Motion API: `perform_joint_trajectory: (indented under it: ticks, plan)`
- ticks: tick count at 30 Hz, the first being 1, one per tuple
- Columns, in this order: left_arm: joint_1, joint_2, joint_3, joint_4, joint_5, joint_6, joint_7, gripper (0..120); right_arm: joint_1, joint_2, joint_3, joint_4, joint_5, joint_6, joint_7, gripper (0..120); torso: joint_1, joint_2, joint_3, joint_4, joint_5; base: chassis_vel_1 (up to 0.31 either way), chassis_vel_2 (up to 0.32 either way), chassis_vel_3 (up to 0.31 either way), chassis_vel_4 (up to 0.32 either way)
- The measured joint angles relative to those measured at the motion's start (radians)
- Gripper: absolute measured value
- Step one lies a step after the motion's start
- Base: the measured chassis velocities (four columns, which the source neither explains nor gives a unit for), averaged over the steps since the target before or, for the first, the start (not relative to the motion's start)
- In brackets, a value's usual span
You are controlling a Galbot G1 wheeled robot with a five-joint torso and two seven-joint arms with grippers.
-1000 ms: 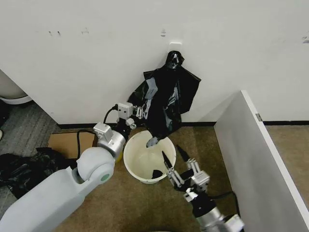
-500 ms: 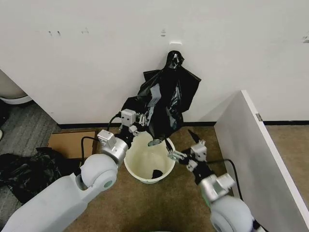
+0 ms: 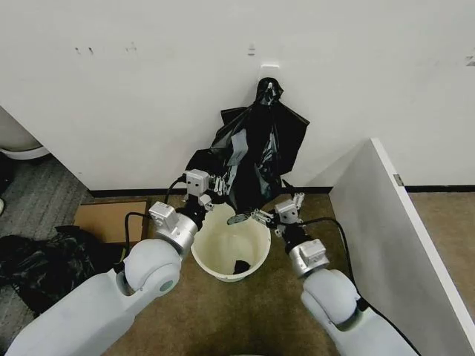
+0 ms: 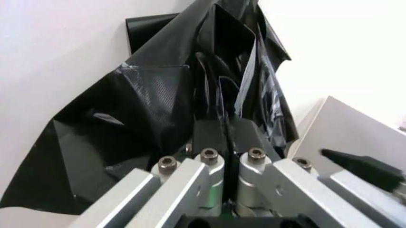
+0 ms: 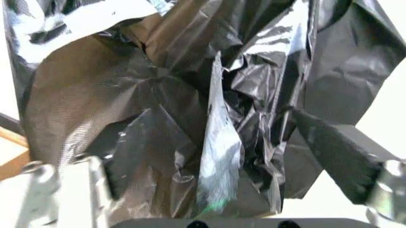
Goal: Place the garbage bag over the trash bin.
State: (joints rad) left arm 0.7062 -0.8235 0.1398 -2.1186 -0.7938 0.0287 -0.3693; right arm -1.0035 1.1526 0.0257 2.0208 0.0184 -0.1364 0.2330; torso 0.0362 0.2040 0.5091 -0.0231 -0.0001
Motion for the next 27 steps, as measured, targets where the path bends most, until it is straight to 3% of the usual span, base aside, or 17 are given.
perform_joint_trajectory:
  ticks: [3, 5, 9, 19, 23, 27]
  plan:
    - [0.007, 0.007, -0.003, -0.009, 0.000, 0.001, 0.000, 0, 0.024, 0.017, -0.016, -0.025, -0.057, -0.008, 0.010, 66, 0.000, 0.000, 0.000, 0.0001, -0.0001, 0.000, 0.000, 0.000, 0.000]
    - [0.009, 0.008, -0.004, -0.011, 0.000, 0.001, 0.000, 0, 0.027, 0.020, -0.020, -0.029, -0.066, -0.011, 0.011, 64, 0.000, 0.000, 0.000, 0.0001, 0.0000, 0.000, 0.000, 0.000, 0.000]
    - [0.019, 0.011, -0.006, -0.016, -0.001, 0.001, 0.000, 0, 0.034, 0.028, -0.037, -0.048, -0.090, -0.029, 0.016, 48, 0.000, 0.000, 0.000, 0.0000, 0.0000, 0.000, 0.000, 0.000, 0.000]
    - [0.029, 0.031, -0.011, -0.030, -0.001, 0.000, 0.004, 0, 0.059, 0.036, -0.044, -0.087, -0.091, -0.038, 0.034, 8, 0.000, 0.000, 0.000, 0.0001, 0.0001, 0.000, 0.000, 0.000, 0.000]
    - [0.032, 0.034, -0.017, -0.036, -0.002, 0.000, 0.004, 0, 0.065, 0.034, -0.044, -0.090, -0.080, -0.040, 0.037, 0, 0.000, 0.000, 0.000, 0.0000, 0.0001, 0.000, 0.000, 0.000, 0.000]
    - [0.053, 0.040, -0.035, -0.047, -0.003, -0.001, 0.004, 0, 0.064, 0.029, -0.031, -0.074, -0.033, -0.043, 0.039, 0, 0.000, 0.000, 0.000, 0.0001, 0.0001, 0.000, 0.000, 0.000, 0.000]
